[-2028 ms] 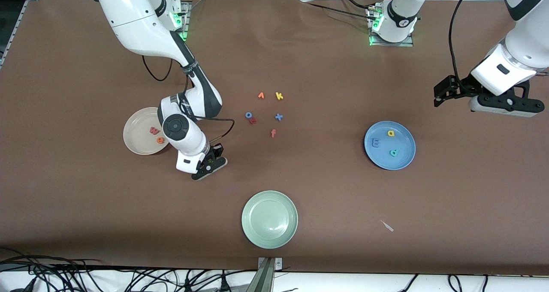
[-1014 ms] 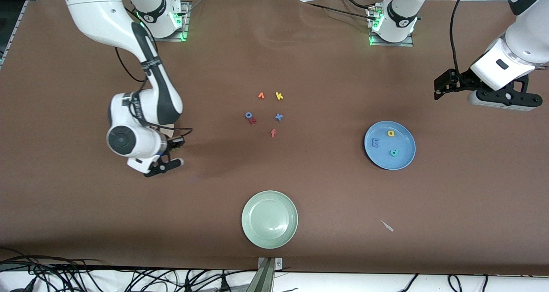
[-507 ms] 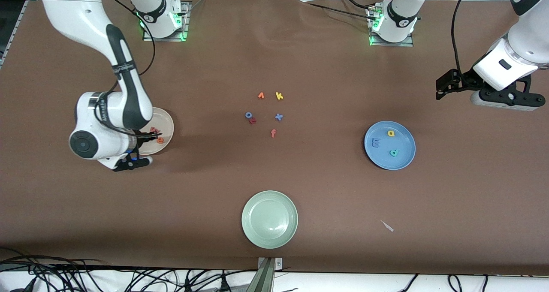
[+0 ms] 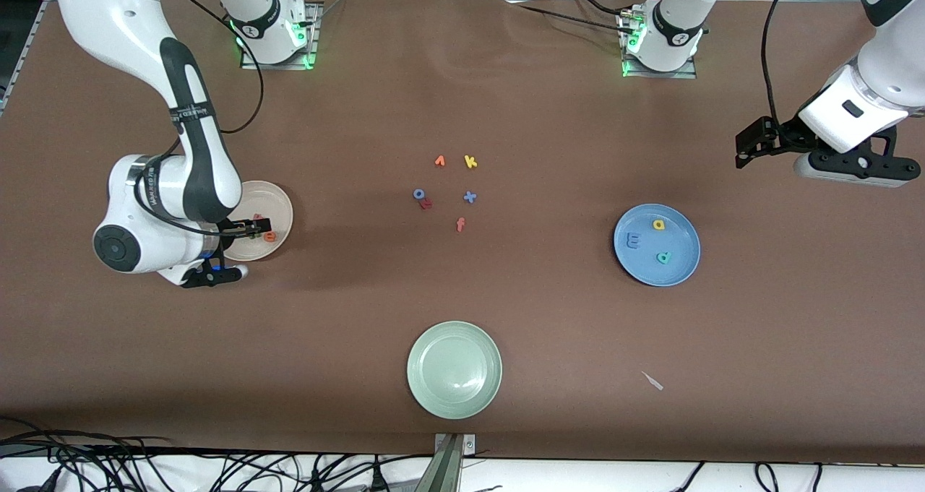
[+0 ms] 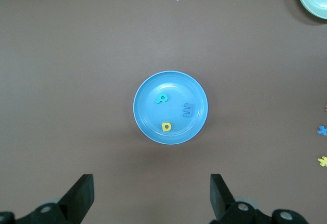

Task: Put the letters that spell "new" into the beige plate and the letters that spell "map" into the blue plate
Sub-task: 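Carry the green U to the white plate and open the right gripper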

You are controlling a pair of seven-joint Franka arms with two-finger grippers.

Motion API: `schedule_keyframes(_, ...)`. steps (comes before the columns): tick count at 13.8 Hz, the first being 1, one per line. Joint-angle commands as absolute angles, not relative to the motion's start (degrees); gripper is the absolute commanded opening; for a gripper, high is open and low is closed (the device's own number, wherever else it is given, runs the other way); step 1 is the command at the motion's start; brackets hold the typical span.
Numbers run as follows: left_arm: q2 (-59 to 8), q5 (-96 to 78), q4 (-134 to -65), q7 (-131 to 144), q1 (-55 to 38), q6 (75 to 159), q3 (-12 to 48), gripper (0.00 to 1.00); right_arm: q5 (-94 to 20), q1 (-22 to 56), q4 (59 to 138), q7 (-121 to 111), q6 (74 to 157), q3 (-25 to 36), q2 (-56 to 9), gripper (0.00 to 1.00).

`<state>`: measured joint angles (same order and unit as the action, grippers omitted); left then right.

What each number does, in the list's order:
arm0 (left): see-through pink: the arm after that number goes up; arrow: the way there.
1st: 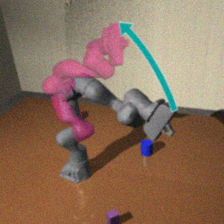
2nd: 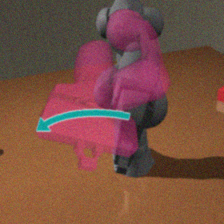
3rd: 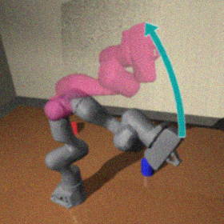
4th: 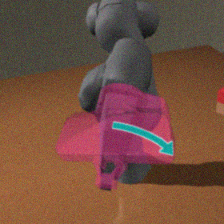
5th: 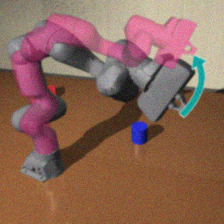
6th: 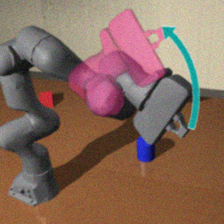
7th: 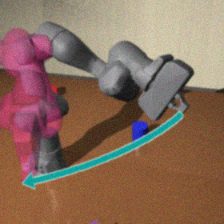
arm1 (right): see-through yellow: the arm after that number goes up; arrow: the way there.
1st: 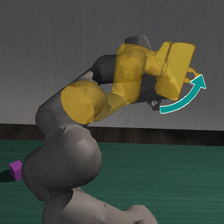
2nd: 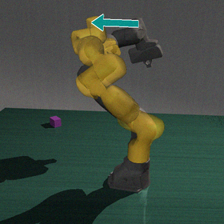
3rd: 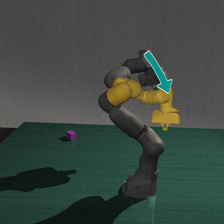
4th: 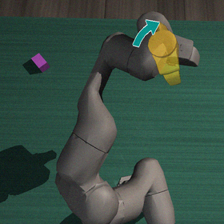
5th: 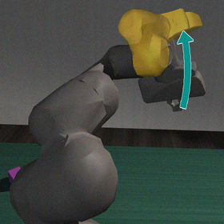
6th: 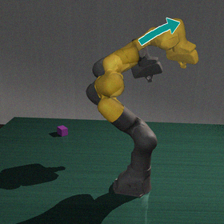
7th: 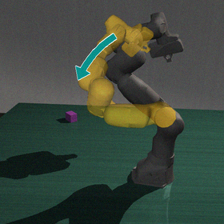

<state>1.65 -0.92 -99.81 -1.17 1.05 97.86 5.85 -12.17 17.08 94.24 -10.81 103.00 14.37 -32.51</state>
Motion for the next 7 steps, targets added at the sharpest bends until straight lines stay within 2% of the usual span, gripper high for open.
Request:
schedule_keyframes(1,1.7,-0.3,-98.8,-1.6,1.4,96.7,6.1,1.00,-13.1,17.0,90.2,-10.4,98.6,14.4,-31.8,1.00)
schedule_keyframes(7,1.5,-0.3,-98.3,-1.3,1.3,96.7,6.1,1.00,-12.9,16.7,81.3,-10.8,89.4,14.7,-31.8,1.00)
